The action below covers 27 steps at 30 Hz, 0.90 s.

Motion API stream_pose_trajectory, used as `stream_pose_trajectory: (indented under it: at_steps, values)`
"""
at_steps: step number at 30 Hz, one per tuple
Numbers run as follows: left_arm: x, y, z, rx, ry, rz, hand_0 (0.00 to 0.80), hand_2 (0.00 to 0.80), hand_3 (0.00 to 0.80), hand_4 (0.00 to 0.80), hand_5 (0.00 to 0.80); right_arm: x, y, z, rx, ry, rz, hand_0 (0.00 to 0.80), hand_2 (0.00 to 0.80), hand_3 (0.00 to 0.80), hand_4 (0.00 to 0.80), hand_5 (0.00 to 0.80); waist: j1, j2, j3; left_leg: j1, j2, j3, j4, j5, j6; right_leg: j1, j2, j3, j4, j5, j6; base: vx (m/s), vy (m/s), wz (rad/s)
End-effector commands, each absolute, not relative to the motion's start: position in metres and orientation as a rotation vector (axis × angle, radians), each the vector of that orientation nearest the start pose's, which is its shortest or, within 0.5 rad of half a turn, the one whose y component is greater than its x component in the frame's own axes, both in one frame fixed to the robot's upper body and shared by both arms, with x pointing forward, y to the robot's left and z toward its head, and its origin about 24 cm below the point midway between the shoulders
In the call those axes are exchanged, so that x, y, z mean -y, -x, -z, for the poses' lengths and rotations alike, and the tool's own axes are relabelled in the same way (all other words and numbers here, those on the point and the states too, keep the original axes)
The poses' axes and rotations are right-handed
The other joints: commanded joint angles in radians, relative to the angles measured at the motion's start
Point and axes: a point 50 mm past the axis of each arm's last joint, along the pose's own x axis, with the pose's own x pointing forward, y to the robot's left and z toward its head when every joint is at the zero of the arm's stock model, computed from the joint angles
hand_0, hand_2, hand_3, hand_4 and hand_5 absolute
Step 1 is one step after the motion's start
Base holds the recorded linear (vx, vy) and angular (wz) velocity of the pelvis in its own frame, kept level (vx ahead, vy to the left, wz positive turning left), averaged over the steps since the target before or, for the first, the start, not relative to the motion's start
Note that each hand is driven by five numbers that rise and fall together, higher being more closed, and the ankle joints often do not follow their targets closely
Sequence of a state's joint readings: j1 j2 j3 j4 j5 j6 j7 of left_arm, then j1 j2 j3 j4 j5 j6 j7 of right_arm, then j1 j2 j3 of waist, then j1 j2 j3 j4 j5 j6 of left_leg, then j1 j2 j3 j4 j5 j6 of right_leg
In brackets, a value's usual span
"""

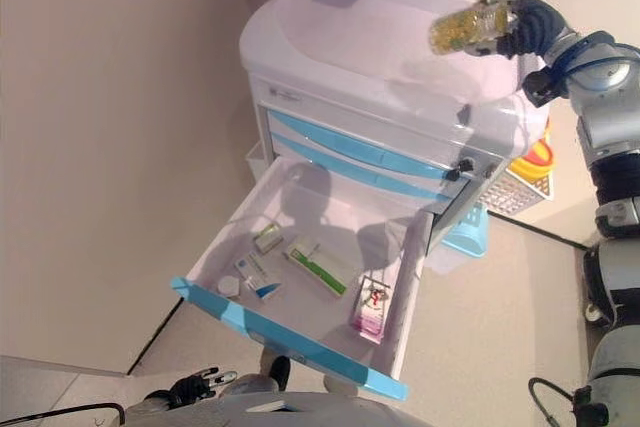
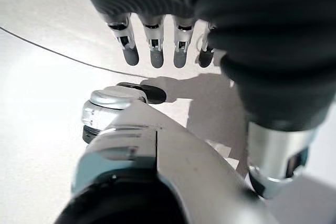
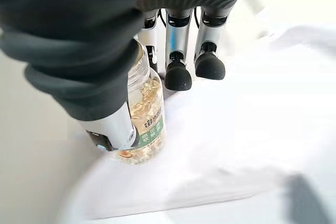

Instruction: Open the drawer and pick up the medicine

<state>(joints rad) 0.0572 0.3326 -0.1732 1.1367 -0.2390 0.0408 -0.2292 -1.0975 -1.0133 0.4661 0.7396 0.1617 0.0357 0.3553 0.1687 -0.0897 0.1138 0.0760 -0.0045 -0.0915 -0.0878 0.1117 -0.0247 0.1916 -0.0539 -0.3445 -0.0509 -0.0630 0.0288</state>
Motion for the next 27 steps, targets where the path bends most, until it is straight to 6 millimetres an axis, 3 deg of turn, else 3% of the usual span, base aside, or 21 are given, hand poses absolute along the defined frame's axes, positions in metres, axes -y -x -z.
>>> stream_pose_trajectory:
  at_steps: [1,18,24,27]
  values:
    - [-0.266,-0.072,0.153,-1.300,-0.077,0.009,0.000,0.000,0.000,0.000,0.000,0.308,-0.360,-0.328,0.086,1.064,0.034,0.800,0.800,0.800,0.800,0.800,0.041,-0.033,-0.043,0.031,-0.056,0.008,0.001,-0.093,0.020,-0.029,-0.012,0.013,0.037,0.050,0.032,0.022,-0.002,0.08]
    - [-0.273,-0.068,0.151,-1.308,-0.101,0.021,0.000,0.000,0.000,0.000,0.000,0.337,-0.356,-0.366,-0.182,1.328,0.302,0.800,0.800,0.800,0.800,0.800,0.115,-0.048,-0.022,0.017,-0.065,-0.051,0.001,-0.077,0.015,-0.015,-0.014,-0.033,0.024,0.048,0.029,0.031,0.010,0.12]
    - [-0.277,-0.065,0.150,-1.308,-0.111,0.010,0.000,0.000,0.000,0.000,0.000,0.343,-0.352,-0.363,-0.323,1.447,0.270,0.800,0.800,0.800,0.800,0.800,0.132,-0.059,-0.012,0.014,-0.065,-0.063,0.001,-0.076,0.015,-0.017,-0.014,-0.041,0.031,0.042,0.026,0.026,0.003,0.15]
    - [-0.279,-0.063,0.149,-1.312,-0.115,-0.001,0.000,0.000,0.000,0.000,0.000,0.343,-0.355,-0.352,-0.418,1.446,0.194,0.800,0.800,0.800,0.800,0.800,0.134,-0.067,-0.011,0.013,-0.064,-0.064,0.001,-0.077,0.014,-0.016,-0.014,-0.043,0.030,0.040,0.025,0.014,0.004,0.03]
